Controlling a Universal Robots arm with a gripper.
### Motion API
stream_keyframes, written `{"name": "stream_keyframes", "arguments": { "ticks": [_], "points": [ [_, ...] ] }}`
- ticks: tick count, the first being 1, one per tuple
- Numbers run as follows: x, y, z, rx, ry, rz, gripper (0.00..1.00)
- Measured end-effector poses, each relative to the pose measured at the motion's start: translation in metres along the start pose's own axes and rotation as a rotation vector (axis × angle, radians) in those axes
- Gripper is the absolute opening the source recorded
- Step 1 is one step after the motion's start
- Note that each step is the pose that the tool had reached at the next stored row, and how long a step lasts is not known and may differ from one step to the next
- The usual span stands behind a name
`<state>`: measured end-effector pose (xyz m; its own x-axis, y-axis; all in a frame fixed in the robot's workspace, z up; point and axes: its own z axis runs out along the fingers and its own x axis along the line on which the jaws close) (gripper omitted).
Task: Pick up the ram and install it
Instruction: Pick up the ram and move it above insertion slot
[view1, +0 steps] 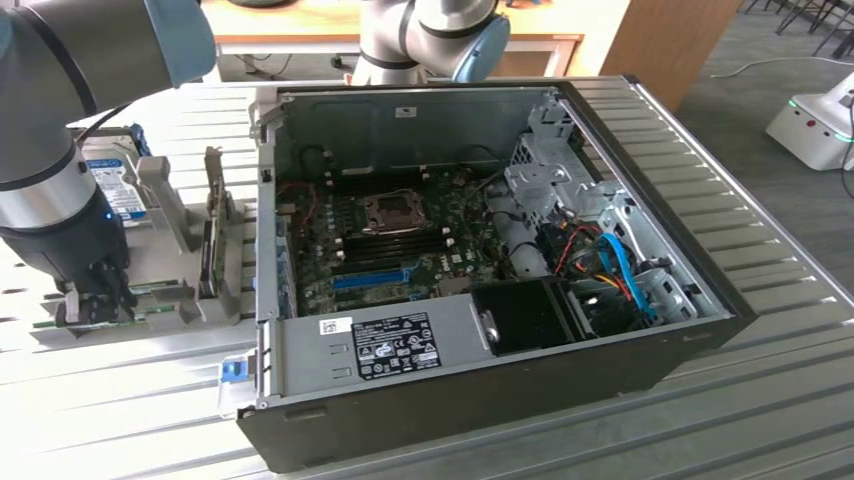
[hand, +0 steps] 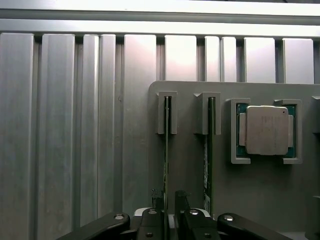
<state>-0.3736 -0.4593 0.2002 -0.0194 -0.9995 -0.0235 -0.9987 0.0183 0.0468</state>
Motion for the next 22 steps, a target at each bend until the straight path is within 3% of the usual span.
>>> {"name": "stream_keyframes", "arguments": {
  "ticks": [22],
  "points": [
    [0.0016, -0.0027, 0.0000, 0.0001, -0.0001, 0.000, 0.24]
  ]
}}
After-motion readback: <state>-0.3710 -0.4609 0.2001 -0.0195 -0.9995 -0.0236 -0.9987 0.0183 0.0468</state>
